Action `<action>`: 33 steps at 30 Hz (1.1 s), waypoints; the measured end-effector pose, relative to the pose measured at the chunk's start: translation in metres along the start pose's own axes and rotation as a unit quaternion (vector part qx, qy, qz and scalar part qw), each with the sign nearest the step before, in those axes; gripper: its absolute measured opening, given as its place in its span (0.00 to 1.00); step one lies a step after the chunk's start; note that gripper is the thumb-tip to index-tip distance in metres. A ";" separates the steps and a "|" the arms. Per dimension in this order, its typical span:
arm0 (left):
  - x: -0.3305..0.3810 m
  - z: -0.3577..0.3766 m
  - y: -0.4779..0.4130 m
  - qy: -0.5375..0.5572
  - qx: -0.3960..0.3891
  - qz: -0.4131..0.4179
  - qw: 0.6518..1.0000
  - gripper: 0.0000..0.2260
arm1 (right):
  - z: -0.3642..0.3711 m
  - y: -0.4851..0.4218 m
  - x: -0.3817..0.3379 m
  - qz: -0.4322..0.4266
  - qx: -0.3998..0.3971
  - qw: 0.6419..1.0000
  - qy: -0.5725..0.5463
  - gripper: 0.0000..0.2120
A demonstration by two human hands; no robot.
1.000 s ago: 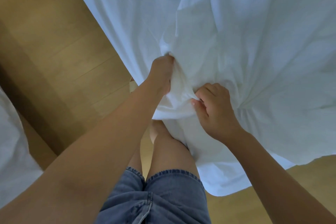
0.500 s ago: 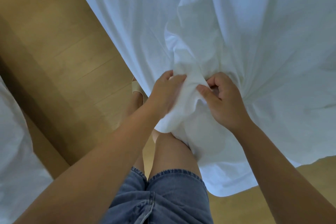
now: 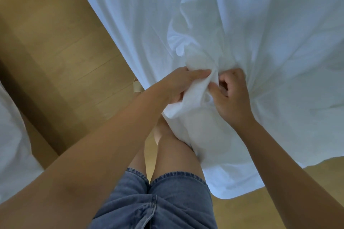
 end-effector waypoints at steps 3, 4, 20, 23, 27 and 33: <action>-0.004 -0.007 -0.004 -0.003 0.022 0.008 1.000 0.14 | -0.011 0.004 0.008 0.046 0.096 0.994 0.004 0.14; -0.005 -0.012 -0.005 -0.015 0.039 0.010 0.999 0.14 | -0.013 0.003 0.010 0.058 0.112 0.992 0.029 0.19; 0.024 -0.060 -0.027 -0.266 0.281 0.163 0.907 0.23 | -0.034 -0.050 0.021 0.122 0.241 0.962 -0.046 0.14; 0.031 -0.057 -0.037 -0.293 0.274 0.165 0.901 0.22 | -0.035 -0.050 0.028 0.140 0.253 0.954 -0.083 0.16; 0.056 -0.047 -0.051 -0.346 0.283 0.196 0.873 0.19 | -0.027 -0.046 0.016 0.067 0.167 0.983 0.028 0.15; 0.068 -0.043 -0.056 -0.342 0.300 0.198 0.868 0.21 | -0.017 -0.062 0.021 0.036 0.084 0.955 0.282 0.23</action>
Point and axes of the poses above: each hand's wrist, its own y-axis away from the middle knuckle, its own z-axis out of the palm, x = y × z, the point moved 8 cm from there along -y, towards the middle knuckle, and after that the axes turned 1 degree about -z, right-handed, at the moved point
